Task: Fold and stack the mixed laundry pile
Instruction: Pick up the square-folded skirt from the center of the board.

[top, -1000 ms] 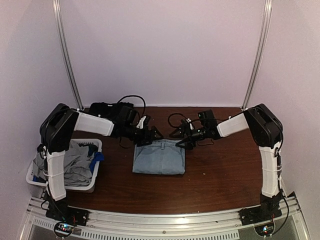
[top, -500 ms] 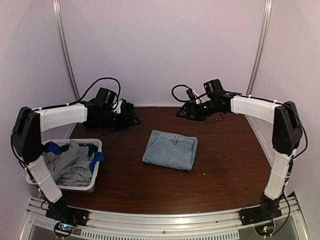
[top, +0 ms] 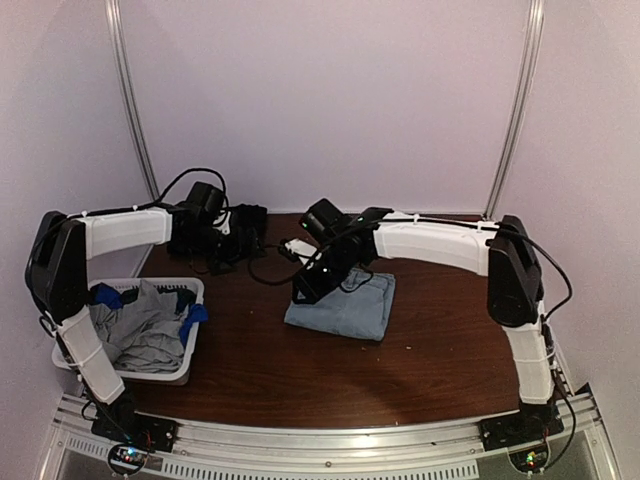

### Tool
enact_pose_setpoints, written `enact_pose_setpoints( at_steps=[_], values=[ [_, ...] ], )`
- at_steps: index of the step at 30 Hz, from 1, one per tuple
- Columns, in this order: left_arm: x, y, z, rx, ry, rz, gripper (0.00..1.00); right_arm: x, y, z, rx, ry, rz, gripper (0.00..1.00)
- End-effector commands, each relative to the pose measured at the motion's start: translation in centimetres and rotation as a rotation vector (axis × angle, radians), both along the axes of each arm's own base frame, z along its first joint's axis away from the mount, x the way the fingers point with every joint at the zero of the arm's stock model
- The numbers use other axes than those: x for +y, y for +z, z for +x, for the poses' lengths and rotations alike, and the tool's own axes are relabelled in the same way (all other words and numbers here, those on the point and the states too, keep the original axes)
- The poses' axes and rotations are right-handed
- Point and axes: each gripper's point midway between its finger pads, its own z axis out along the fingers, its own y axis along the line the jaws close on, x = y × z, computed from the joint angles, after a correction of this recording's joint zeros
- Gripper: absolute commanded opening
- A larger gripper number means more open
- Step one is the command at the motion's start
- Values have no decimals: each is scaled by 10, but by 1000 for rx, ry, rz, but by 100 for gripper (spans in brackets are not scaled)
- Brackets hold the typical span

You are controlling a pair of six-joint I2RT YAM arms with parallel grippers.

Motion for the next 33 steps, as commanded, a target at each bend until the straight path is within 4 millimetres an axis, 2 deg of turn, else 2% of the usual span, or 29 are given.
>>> enact_pose_setpoints(
  at_steps=[1, 5, 12, 18, 20, 24, 25, 27, 29, 31, 33],
  values=[
    [-1, -4, 0, 17, -5, 5, 98, 6, -28, -11, -5, 34, -136, 38],
    [0, -10, -2, 28, -13, 16, 98, 19, -45, -17, -3, 62, -168, 38],
    [-1, -15, -1, 33, -16, 14, 98, 24, -75, -28, -35, 90, -284, 35],
    [-4, -28, -3, 61, -29, 5, 98, 4, -122, -20, -99, 73, -478, 43],
    [-5, -32, -4, 72, -30, 4, 98, -6, -135, -17, -138, 63, -546, 36],
    [-5, -38, -7, 87, -38, 0, 98, -20, -150, -18, -191, 56, -641, 10],
    [-7, -39, -8, 89, -44, -7, 98, -21, -149, -18, -194, 49, -641, 2],
    [-11, -40, -12, 94, -62, -27, 98, -17, -136, -19, -206, 51, -597, 0],
    [-17, -42, -17, 97, -92, -63, 98, 3, -94, -14, -252, 38, -427, 0],
    [-24, -42, -23, 98, -119, -88, 98, 15, -59, -7, -258, 16, -263, 0],
    [-34, -41, -29, 103, -137, -123, 98, 20, -36, 0, -227, -4, -141, 0]
  ],
)
